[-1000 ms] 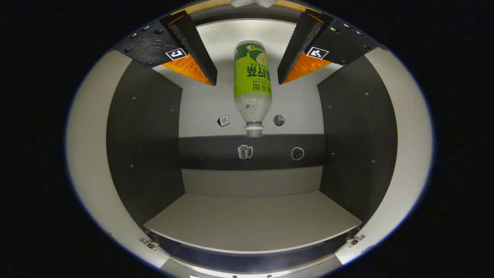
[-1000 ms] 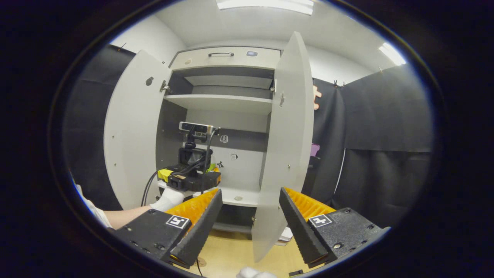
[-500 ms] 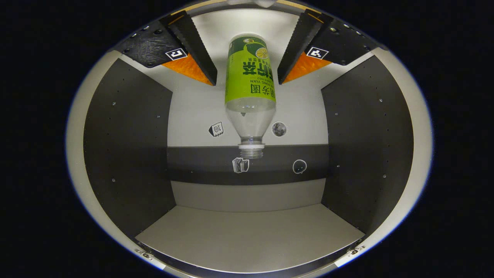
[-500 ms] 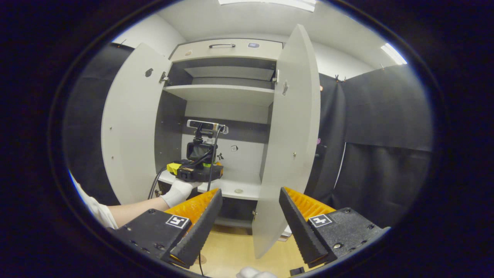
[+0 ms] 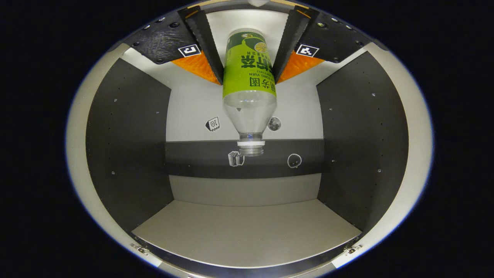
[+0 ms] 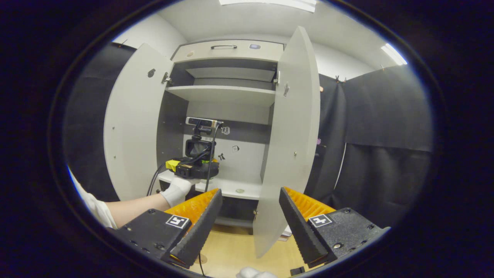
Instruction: Grasp the bottle in the cabinet with the left hand and place it on the coaster, then close the right door with the right hand and the left door with the left hand.
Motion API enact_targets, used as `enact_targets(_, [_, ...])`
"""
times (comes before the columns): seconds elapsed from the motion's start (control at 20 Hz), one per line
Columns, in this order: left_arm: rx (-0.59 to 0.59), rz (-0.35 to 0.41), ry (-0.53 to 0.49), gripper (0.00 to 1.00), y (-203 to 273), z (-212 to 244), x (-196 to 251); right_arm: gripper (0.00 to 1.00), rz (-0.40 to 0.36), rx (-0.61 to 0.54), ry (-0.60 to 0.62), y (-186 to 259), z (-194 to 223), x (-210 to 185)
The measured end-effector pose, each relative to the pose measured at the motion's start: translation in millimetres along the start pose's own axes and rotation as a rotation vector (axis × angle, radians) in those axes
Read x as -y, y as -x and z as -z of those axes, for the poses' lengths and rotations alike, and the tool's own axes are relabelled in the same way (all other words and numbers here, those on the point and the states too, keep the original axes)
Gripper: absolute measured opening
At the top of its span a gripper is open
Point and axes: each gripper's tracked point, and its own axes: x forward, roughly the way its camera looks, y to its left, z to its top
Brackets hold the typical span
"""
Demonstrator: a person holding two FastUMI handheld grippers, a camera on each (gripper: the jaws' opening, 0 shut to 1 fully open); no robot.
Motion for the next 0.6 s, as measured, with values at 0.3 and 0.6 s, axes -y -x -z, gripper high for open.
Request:
enact_targets(0.3, [0.029,0.037,-0.005,0.75,58.8,-5.8,3.3,0.98,-0.003,-0.008,-0.015,7.7,7.7,-0.9])
enact_targets(0.6, [0.041,0.05,0.022,0.75,133.6,-1.1,4.2,0.98,-0.012,-0.015,-0.03,26.0,14.6,-1.0])
